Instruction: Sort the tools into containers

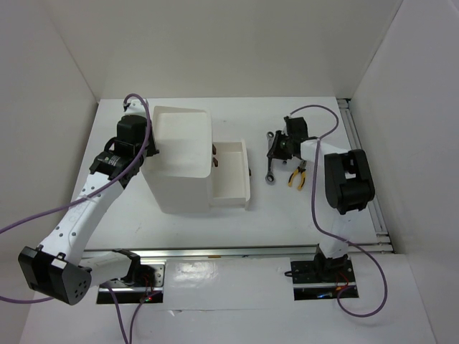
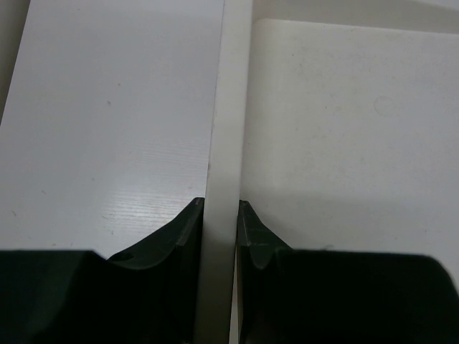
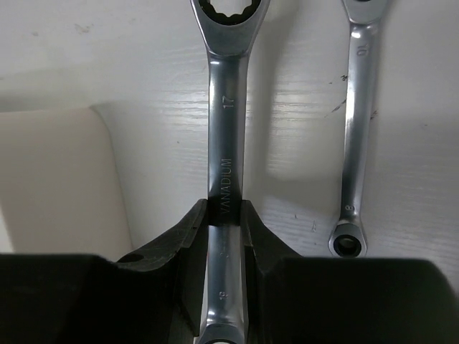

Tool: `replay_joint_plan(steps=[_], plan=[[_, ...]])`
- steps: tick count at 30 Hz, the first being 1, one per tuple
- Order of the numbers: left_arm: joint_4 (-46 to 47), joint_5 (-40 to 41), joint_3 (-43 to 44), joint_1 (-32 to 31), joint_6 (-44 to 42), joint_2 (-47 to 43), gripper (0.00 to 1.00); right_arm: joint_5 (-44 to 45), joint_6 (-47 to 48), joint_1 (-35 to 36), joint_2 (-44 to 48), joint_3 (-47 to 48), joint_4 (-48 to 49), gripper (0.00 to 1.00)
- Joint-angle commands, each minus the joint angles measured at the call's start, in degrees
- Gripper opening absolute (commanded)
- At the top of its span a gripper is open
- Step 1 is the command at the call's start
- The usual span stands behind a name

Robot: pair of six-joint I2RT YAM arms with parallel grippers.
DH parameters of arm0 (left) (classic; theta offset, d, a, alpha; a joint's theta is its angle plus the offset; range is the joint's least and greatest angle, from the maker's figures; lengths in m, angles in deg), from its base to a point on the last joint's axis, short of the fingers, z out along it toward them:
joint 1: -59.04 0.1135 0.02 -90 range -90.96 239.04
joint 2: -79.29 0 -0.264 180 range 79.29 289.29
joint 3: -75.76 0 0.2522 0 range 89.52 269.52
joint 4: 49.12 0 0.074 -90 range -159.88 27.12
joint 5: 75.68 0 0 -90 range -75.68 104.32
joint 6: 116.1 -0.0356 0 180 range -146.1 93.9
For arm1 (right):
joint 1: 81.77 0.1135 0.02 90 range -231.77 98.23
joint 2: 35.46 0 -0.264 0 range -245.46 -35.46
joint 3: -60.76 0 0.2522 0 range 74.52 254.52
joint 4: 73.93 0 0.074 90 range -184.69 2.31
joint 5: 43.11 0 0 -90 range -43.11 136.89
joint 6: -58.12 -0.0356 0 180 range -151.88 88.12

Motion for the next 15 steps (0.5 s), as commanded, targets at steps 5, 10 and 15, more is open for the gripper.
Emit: replay_joint_plan(steps=[5,10,15], plan=[[-5.64,-5.81,-1.90,-0.76,4.48,1.35,0.26,-6.60,-4.73,-2.26,10.38,-4.31,13.45,0.00],[-5.64,-5.81,-1.90,-0.76,4.48,1.88,0.26,-10.38,-8.51,-2.26,15.39,-8.11,22.49,0.00],[-5.64,-5.81,-1.90,-0.76,4.48,1.88,0.26,-17.68,-12.38,-1.05,18.82,-7.24,26.47,0.00]])
